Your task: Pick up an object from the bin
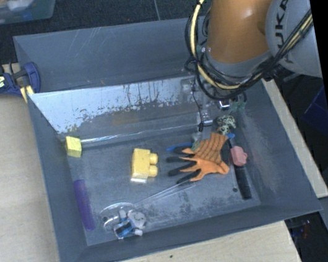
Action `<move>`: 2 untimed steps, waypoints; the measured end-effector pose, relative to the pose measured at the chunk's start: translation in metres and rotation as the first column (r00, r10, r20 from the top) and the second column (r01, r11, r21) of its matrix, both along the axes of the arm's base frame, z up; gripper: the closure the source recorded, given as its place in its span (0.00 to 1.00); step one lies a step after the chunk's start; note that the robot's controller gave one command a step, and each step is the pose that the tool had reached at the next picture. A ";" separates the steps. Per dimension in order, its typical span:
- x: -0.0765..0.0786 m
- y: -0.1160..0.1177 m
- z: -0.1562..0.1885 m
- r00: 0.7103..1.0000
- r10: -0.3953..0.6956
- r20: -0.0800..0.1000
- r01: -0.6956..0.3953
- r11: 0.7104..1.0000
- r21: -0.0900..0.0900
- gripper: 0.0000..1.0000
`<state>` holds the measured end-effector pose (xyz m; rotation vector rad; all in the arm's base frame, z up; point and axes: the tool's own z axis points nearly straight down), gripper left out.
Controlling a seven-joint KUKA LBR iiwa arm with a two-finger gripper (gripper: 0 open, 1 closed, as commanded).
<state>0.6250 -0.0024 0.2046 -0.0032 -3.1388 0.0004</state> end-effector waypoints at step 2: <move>-0.032 -0.014 -0.093 0.997 0.080 0.011 -0.080 0.997 -0.001 0.00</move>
Offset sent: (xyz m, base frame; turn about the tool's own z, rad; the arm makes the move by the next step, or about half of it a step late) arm -0.0483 -0.0196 -0.1346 -0.1120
